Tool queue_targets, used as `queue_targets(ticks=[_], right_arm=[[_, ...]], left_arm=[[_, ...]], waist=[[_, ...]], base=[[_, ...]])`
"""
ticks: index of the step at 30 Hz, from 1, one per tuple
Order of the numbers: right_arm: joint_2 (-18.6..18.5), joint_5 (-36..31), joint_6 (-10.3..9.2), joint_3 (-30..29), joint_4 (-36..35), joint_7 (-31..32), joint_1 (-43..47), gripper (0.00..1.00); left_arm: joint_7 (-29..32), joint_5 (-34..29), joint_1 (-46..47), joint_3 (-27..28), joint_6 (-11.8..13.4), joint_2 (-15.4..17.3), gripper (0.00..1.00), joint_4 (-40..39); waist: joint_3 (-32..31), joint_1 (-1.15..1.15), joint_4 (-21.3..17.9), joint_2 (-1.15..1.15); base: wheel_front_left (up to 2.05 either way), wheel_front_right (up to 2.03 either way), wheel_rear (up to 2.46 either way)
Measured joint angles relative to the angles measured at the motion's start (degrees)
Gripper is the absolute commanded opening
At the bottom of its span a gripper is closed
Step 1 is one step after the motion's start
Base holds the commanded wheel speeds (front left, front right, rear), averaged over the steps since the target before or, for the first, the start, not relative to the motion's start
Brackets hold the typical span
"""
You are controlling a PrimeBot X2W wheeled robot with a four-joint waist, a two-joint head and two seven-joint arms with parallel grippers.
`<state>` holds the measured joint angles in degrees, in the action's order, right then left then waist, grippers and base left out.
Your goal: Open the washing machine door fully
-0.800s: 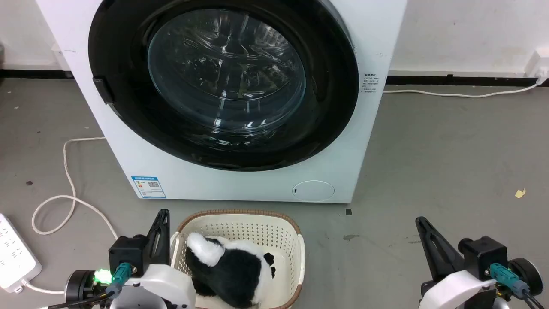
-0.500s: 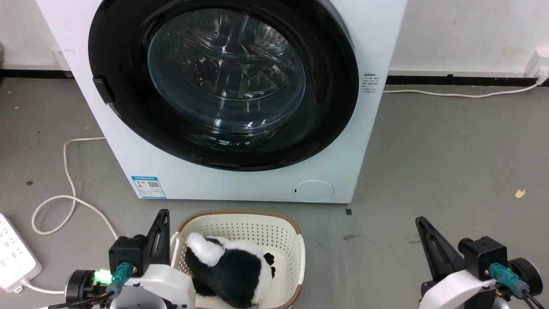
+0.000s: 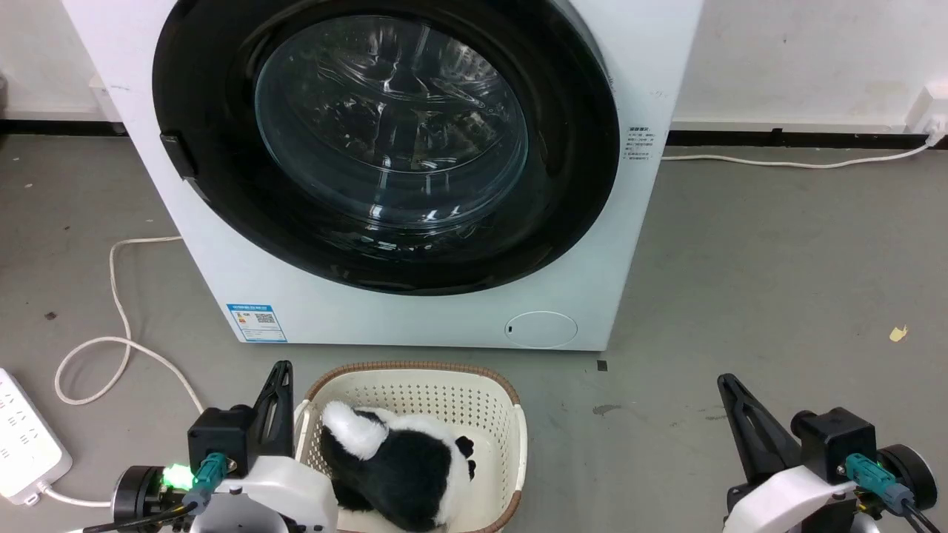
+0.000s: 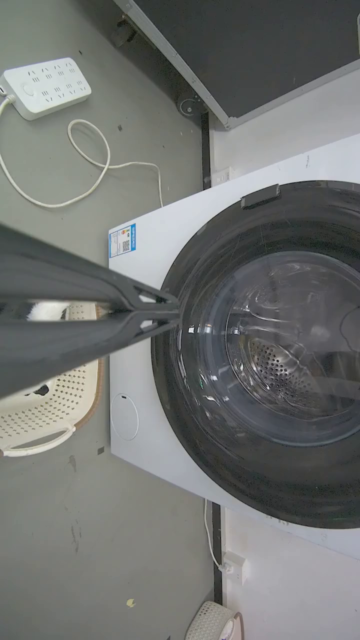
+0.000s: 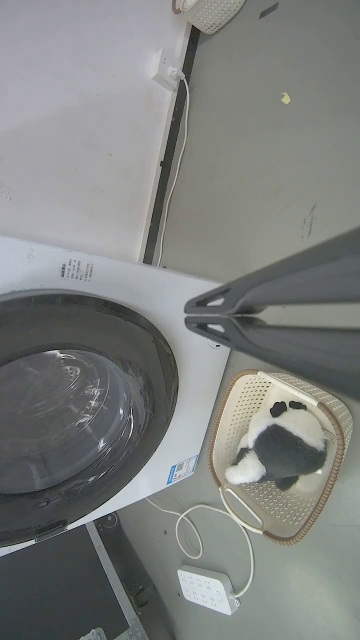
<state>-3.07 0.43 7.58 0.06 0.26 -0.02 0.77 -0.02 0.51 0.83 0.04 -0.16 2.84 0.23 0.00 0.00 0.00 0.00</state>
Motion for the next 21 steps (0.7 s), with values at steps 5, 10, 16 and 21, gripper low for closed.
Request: queue_targets(ticks=[5, 10, 16, 21], right_arm=[[0.0, 0.0, 0.00, 0.0, 0.0, 0.0, 0.0, 0.00], [0.0, 0.0, 0.00, 0.0, 0.0, 0.0, 0.0, 0.00], [0.0, 0.0, 0.01, 0.0, 0.0, 0.0, 0.0, 1.00], [0.0, 0.1, 0.01, -0.2, 0.1, -0.1, 0.0, 1.00]], left_arm=[[0.0, 0.0, 0.0, 0.0, 0.0, 0.0, 0.00, 0.0], [0.0, 0.0, 0.0, 0.0, 0.0, 0.0, 0.00, 0.0], [0.0, 0.1, 0.0, 0.0, 0.0, 0.0, 1.00, 0.0], [-0.1, 0.2, 0.0, -0.1, 0.0, 0.0, 1.00, 0.1]], waist=[[0.0, 0.00, 0.0, 0.00], [0.0, 0.00, 0.0, 0.00], [0.0, 0.00, 0.0, 0.00], [0.0, 0.00, 0.0, 0.00]], base=[[0.00, 0.00, 0.00], [0.00, 0.00, 0.00], [0.00, 0.00, 0.00], [0.00, 0.00, 0.00]])
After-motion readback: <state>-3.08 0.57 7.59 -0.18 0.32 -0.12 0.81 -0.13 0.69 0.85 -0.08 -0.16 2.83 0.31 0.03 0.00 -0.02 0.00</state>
